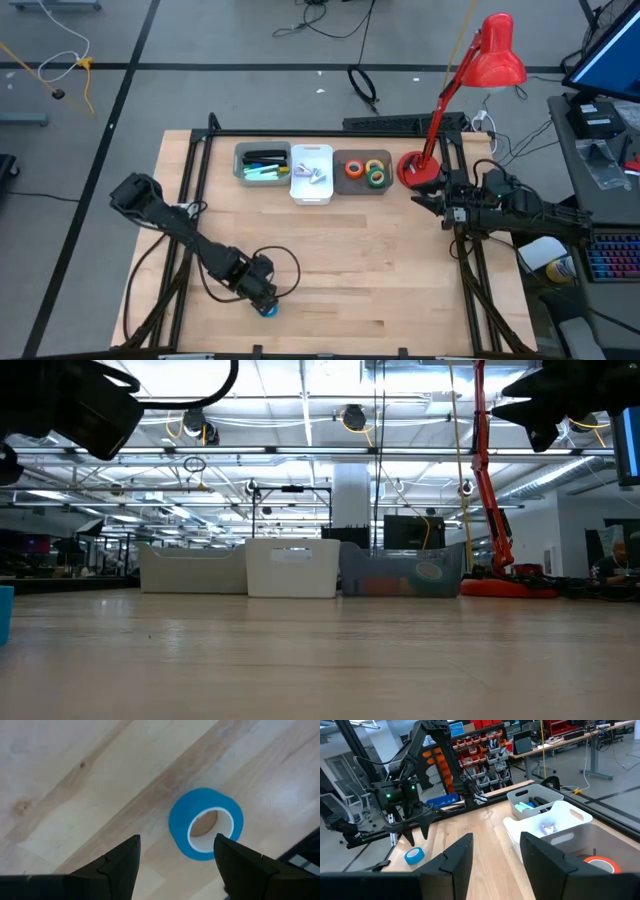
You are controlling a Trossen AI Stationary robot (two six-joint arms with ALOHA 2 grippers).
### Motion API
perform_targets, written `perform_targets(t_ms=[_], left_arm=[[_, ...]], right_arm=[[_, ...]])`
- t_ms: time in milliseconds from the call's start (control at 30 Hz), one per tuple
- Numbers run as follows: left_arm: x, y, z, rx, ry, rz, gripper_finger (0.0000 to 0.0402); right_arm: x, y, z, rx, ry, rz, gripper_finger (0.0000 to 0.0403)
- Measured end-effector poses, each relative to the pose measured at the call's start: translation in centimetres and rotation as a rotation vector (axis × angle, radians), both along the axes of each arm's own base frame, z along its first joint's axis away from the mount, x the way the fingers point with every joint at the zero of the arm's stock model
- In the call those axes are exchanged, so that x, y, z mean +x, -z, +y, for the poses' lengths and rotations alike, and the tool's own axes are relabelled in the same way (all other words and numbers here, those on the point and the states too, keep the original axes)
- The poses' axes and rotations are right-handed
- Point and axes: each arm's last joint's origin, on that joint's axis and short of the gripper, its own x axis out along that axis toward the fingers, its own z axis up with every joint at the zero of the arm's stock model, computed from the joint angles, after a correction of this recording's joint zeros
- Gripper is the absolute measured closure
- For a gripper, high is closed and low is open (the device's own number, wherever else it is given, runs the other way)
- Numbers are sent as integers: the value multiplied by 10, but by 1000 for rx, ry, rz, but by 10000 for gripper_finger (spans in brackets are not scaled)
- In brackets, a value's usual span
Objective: Pick and place Stapler, Stapler remover, tape
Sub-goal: Put the blue tape into the black bin
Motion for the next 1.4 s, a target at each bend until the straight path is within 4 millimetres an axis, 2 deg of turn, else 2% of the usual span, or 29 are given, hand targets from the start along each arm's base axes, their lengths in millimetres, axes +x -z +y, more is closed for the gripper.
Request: perform_targets(t_ms=[467, 800, 900, 1033, 1267, 1400], left_arm=[[3, 5, -2, 31, 6, -29, 151], [10, 37, -19, -1, 45, 21, 151], [12, 40, -20, -24, 48, 38, 156], [11, 38, -19, -17, 46, 26, 198], [16, 22, -13, -24, 43, -68, 323], [23, 7, -8, -25, 39, -197, 390]], right_arm=[[0, 0, 0, 1, 0, -1, 248], [0, 0, 0, -4, -1, 1, 248], [0, 0, 0, -4, -1, 0, 248], [0, 0, 0, -4, -1, 1, 248], [0, 0, 0, -2, -1, 1, 248], [0, 0, 0, 41, 2, -2, 248]])
